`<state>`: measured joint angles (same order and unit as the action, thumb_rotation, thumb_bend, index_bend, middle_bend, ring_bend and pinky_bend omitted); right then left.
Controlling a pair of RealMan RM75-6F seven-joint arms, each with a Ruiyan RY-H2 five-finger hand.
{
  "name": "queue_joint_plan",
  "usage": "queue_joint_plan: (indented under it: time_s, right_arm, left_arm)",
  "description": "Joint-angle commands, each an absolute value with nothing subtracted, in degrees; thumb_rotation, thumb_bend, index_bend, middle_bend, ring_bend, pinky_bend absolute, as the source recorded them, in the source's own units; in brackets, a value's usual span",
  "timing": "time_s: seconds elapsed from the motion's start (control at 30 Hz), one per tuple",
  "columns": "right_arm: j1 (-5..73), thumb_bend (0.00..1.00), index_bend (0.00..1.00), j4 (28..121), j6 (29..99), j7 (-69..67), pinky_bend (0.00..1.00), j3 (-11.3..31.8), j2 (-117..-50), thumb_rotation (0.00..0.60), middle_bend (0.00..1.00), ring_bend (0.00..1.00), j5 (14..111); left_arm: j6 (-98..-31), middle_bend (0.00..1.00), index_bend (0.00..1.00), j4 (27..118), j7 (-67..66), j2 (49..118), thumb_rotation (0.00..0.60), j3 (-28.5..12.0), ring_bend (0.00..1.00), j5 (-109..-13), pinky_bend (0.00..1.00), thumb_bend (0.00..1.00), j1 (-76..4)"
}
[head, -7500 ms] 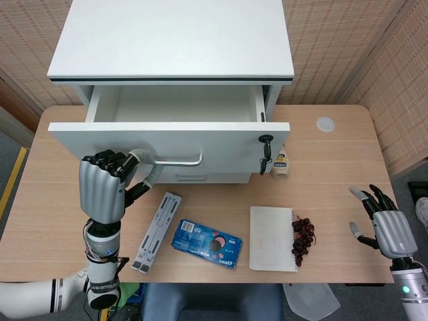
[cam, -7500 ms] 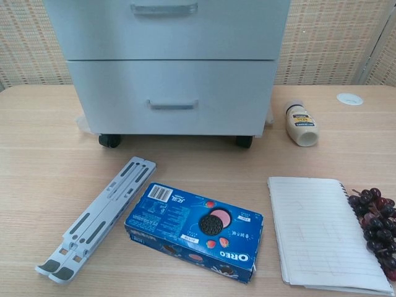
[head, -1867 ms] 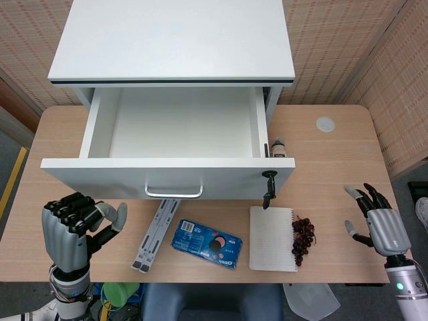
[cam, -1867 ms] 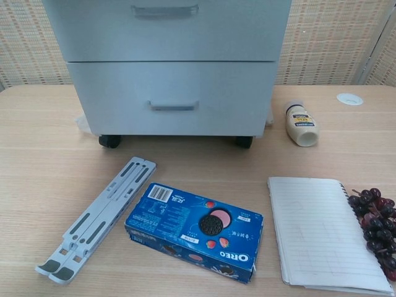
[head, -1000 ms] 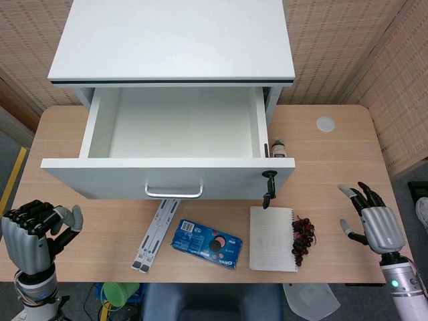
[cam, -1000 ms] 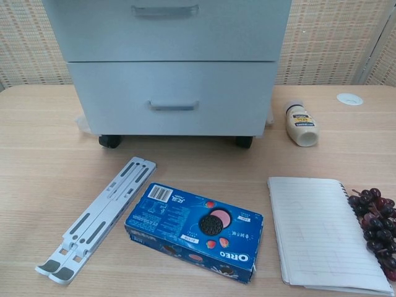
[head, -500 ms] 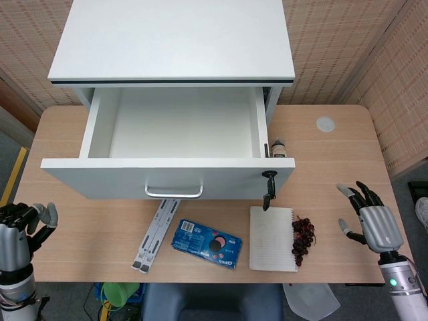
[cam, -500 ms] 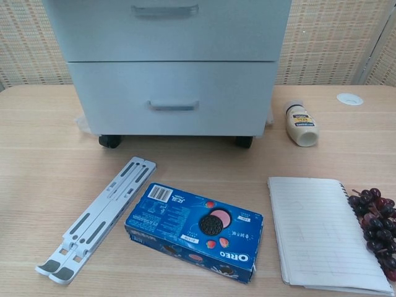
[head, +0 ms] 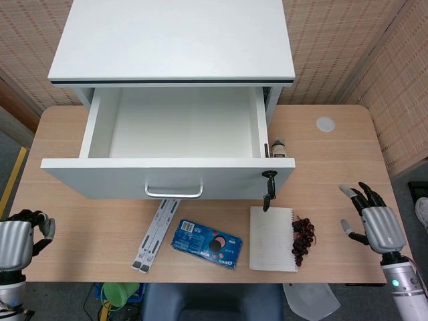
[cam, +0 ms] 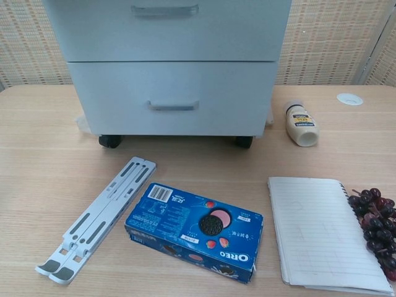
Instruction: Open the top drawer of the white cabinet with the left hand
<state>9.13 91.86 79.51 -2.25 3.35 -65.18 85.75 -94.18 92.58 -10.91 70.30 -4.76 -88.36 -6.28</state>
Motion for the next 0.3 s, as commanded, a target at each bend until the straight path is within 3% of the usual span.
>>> queue_joint_plan:
  time_s: [0.03, 0.1, 0.3]
  right_arm:
    - [8.81, 0.32, 0.14, 91.54, 79.61, -2.47, 0.15, 3.4, -65.18, 0.6, 0.2, 0.11, 85.14]
    - [8.65, 0.32, 0.14, 91.2, 79.58, -2.74, 0.15, 3.31, -65.21, 0.6, 0.2, 0.11, 84.95]
    - [8.25, 0.32, 0.14, 90.65, 80.23, -3.4, 0.15, 3.34, -65.1, 0.6, 0.2, 0.11, 85.04]
  left_arm:
    - [-89.4, 0.36, 0.22, 95.94, -16.64, 68.63, 0.6, -2.2, 0.26, -84.85, 0.41, 0.45, -5.75]
    - [-89.17, 0.32, 0.18, 96.08, -18.07, 69.68, 0.6, -2.45, 0.24, -84.23, 0.38, 0.44, -5.79]
    - [-89.06, 0.32, 0.18, 95.92, -19.58, 72.22, 0.6, -2.8, 0.24, -84.6, 0.37, 0.43, -6.11]
